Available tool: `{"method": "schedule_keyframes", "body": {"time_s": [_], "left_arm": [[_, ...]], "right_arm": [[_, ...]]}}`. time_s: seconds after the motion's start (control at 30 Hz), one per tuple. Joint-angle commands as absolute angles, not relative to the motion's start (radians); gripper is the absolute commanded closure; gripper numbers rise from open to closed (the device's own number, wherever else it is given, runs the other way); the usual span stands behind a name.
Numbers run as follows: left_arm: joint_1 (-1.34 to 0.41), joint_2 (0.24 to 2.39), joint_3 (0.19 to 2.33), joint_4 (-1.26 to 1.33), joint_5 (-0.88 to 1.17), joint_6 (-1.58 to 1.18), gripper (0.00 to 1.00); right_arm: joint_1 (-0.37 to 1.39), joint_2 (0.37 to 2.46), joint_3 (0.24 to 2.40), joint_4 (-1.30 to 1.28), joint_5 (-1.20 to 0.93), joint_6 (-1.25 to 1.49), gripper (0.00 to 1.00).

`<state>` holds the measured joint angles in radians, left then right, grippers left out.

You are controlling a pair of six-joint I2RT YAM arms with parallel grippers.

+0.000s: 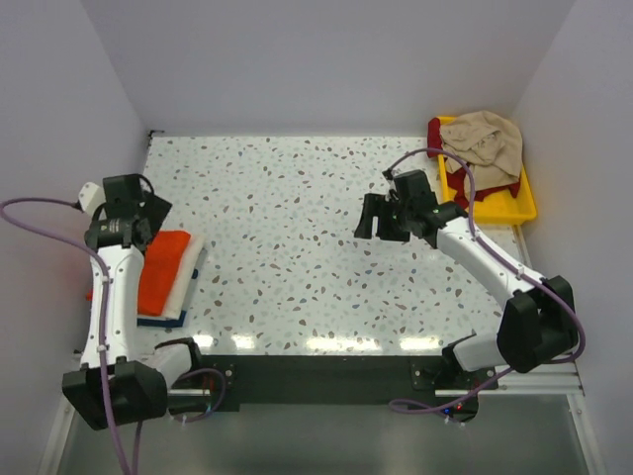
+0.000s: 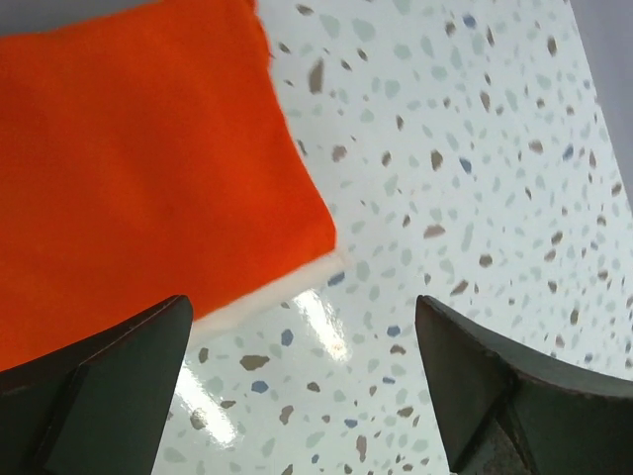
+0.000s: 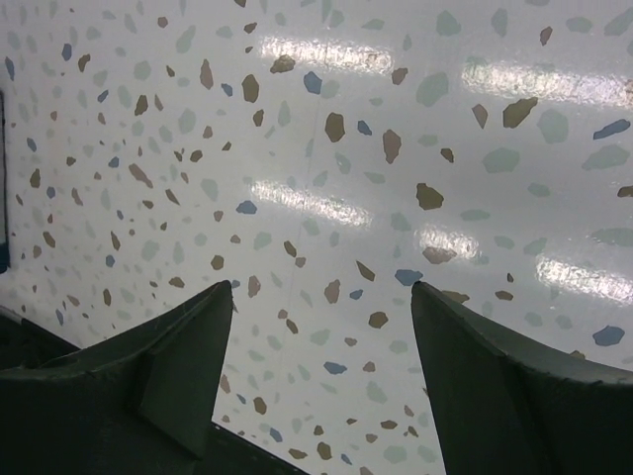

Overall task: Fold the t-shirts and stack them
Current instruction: Reset both grippers

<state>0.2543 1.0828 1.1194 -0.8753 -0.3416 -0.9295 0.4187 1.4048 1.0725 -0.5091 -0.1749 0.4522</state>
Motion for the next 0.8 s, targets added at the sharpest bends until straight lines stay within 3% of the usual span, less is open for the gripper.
{"method": "schedule_keyframes", "body": {"time_s": [0.0, 0.13, 0.2, 0.33, 0.77], "left_arm": [[0.099, 1.106, 1.069, -0.759, -0.344, -0.899, 0.0], [-0.174, 1.147, 1.017, -0.661, -0.321, -0.877, 0.0], [-0.273, 1.183, 0.994, -0.6, -0.319, -0.874, 0.0], [-0.487, 1.271, 0.989, -0.511, -0.278, -0.845, 0.0], [-0.563, 1.364, 0.977, -0.29, -0.057, -0.652, 0.0]], "right_arm": [[0.42, 1.359, 1.06, -0.476, -0.184, 0.453, 0.23], [0.42, 1.321, 1.013, -0.45, -0.164, 0.46, 0.14], [0.42, 1.298, 1.002, -0.448, -0.152, 0.462, 0.02], [0.42, 1.261, 0.982, -0.453, -0.121, 0.463, 0.01], [0.419, 1.086, 0.911, -0.417, -0.034, 0.492, 0.01]]}}
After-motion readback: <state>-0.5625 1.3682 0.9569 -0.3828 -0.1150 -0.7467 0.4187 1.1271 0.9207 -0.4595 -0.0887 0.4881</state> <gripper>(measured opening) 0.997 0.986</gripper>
